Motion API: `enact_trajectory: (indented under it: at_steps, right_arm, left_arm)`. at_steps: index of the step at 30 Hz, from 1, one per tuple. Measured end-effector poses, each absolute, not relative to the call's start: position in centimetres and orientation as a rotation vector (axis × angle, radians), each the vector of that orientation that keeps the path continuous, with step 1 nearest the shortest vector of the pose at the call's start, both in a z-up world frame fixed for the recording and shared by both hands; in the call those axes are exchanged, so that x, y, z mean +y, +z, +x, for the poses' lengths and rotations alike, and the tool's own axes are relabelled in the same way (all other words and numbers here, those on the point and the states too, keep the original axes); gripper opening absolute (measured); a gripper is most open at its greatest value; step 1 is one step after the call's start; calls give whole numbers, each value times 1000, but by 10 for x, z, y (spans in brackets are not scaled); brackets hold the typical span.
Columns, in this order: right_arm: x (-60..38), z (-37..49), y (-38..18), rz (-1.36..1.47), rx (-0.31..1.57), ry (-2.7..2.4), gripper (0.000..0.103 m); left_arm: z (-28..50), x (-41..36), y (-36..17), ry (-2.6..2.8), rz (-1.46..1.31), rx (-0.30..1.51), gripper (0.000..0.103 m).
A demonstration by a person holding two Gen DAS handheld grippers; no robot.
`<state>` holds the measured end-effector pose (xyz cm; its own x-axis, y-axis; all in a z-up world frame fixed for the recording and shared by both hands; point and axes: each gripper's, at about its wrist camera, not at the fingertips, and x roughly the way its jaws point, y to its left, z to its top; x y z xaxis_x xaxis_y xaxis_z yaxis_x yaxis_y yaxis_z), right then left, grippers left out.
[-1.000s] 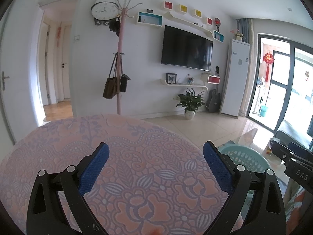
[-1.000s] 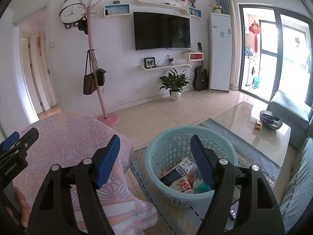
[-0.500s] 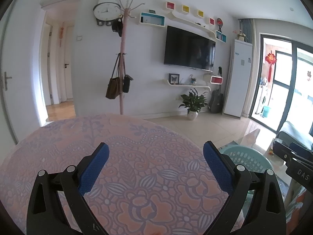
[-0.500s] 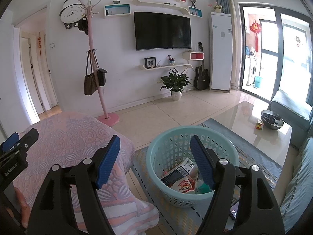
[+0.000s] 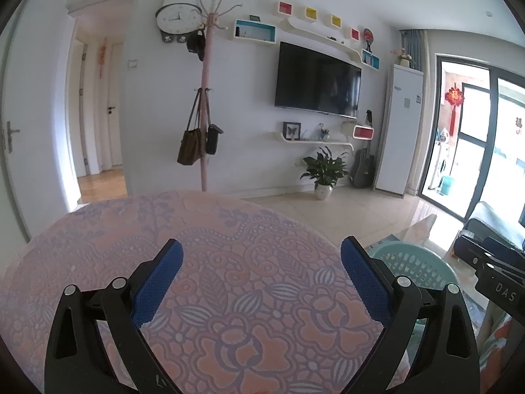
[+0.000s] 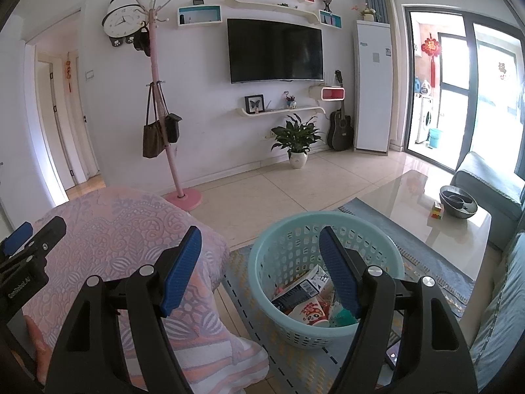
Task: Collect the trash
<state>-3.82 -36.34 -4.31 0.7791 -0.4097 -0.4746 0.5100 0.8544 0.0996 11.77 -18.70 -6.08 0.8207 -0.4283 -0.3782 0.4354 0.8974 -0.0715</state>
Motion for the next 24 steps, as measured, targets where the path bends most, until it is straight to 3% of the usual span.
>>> enact_trajectory:
  at_steps: [24]
  right_arm:
    - [-370,-53,-37,215,440,-541,70]
  left_arm:
    - [110,-189,-50,-461,20,418,94]
